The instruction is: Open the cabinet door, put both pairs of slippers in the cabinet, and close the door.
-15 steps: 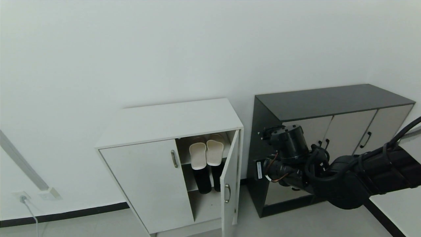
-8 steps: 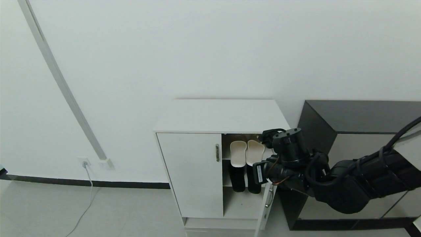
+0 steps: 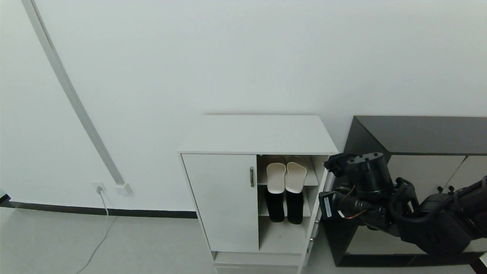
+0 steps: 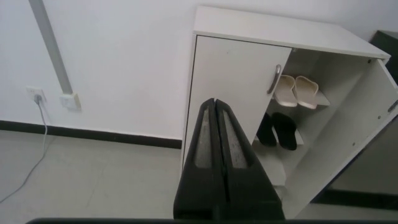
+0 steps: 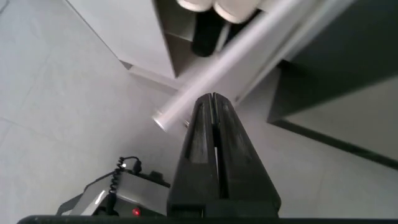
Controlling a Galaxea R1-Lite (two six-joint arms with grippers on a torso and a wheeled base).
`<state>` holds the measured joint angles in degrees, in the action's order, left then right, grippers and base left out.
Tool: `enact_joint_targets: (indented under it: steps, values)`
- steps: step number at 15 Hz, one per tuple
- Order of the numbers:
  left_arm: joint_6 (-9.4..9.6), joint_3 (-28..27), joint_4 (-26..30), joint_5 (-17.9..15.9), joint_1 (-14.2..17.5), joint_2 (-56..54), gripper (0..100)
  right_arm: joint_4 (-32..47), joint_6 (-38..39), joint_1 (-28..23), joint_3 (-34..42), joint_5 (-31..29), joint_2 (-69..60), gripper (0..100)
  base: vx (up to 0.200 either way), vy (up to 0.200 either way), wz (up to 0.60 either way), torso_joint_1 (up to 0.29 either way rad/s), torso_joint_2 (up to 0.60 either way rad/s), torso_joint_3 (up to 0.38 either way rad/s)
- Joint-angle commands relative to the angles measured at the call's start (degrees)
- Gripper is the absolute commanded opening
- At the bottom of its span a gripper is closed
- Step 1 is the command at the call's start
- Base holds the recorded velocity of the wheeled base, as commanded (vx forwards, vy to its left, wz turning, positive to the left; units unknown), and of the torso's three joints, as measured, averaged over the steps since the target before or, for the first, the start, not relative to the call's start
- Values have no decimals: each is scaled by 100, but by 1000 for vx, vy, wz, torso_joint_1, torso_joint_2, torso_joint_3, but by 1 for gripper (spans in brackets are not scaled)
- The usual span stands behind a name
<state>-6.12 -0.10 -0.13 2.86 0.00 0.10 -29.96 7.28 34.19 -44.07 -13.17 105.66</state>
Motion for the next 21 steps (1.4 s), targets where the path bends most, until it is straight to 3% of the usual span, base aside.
enact_joint_targets:
  steps: [1, 5, 10, 15, 21]
  values:
    - [-3, 1, -4, 4, 0, -1, 0, 8, -16, -264, 522, 25, -546, 0, 0, 0, 0, 0, 0, 0]
    - [6, 1, -4, -5, 0, -1, 0, -45, -60, -334, 1199, 69, -739, 0, 50, 0, 0, 1, 1, 2]
    - [6, 1, -4, 4, 0, -1, 0, -546, -60, -299, 1436, 104, -300, 0, 80, 0, 0, -4, 0, 3]
    - [-3, 1, -4, 4, 0, -1, 0, -2128, -77, -220, 1146, 86, 1018, 0, 0, 0, 0, 0, 0, 0]
    - [-3, 1, -4, 4, 0, -1, 0, -2189, -51, -238, 338, 236, 1563, 0, 0, 0, 0, 0, 0, 0]
